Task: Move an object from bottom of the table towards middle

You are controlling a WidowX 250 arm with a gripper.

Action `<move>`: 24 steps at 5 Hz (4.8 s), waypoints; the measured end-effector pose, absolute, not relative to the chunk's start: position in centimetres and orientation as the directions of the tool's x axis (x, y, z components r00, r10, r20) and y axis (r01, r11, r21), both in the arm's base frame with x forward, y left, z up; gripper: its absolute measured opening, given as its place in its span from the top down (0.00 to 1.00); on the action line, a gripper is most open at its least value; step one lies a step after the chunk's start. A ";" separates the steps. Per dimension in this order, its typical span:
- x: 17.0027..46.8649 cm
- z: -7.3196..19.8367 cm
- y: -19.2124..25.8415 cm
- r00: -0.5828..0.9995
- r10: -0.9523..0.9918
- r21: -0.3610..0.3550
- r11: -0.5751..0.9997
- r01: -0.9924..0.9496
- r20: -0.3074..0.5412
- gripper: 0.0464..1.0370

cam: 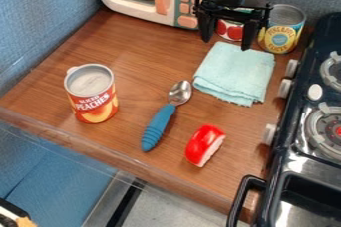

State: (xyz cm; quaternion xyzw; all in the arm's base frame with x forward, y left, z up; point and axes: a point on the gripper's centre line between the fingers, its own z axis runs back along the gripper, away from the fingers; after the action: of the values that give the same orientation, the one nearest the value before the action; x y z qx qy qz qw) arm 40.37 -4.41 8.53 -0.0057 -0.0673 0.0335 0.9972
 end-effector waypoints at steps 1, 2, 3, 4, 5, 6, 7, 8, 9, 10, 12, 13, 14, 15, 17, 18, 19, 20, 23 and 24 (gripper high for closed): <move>39.8 6.4 -4.3 0.994 0.065 -0.006 0.998 -0.065 0.083 0.04; 36.0 5.1 -5.8 0.999 -0.002 0.001 1.000 0.002 0.053 0.04; 32.8 6.5 -7.5 0.995 -0.063 -0.021 0.998 0.065 0.081 0.04; 29.3 6.9 -9.1 0.989 -0.124 -0.053 0.990 0.128 0.084 0.04; 27.2 6.1 -8.8 0.987 -0.153 -0.032 0.987 0.155 0.056 0.04; 26.1 4.9 -7.7 0.986 -0.165 -0.009 0.986 0.165 0.025 0.04; 26.1 4.2 -6.4 0.988 -0.155 0.027 0.988 0.154 0.020 0.04; 25.9 3.2 -6.1 0.989 -0.149 0.046 0.988 0.148 0.003 0.04; 25.5 2.2 -6.8 0.985 -0.172 0.052 0.984 0.172 -0.014 0.04; 25.4 1.8 -7.2 0.984 -0.177 0.067 0.982 0.178 -0.020 0.04; 25.6 0.9 -7.2 0.985 -0.167 0.080 0.982 0.169 -0.038 0.38; 26.8 1.6 -6.3 0.991 -0.134 0.070 0.988 0.136 -0.027 0.47; 29.0 4.2 -4.3 0.998 -0.064 0.046 0.997 0.062 0.025 0.47; 31.6 6.7 -0.3 0.996 0.036 0.031 0.999 -0.038 0.078 0.47; 34.9 4.8 5.6 0.985 0.164 0.043 0.985 -0.167 0.060 0.47; 36.7 3.3 6.6 0.982 0.183 0.061 0.981 -0.186 0.045 0.47; 38.5 1.8 7.9 0.978 0.207 0.074 0.975 -0.208 0.023 0.47; 39.4 2.0 8.4 0.976 0.212 0.074 0.974 -0.215 0.039 0.47; 39.3 5.0 7.7 0.981 0.185 0.022 0.982 -0.187 0.061 0.03; 38.6 7.7 7.2 0.980 0.178 -0.021 0.984 -0.176 0.089 0.04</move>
State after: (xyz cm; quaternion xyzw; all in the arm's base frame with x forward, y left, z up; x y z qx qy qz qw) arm 38.63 7.20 7.65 -0.0064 -0.0454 0.0889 0.9950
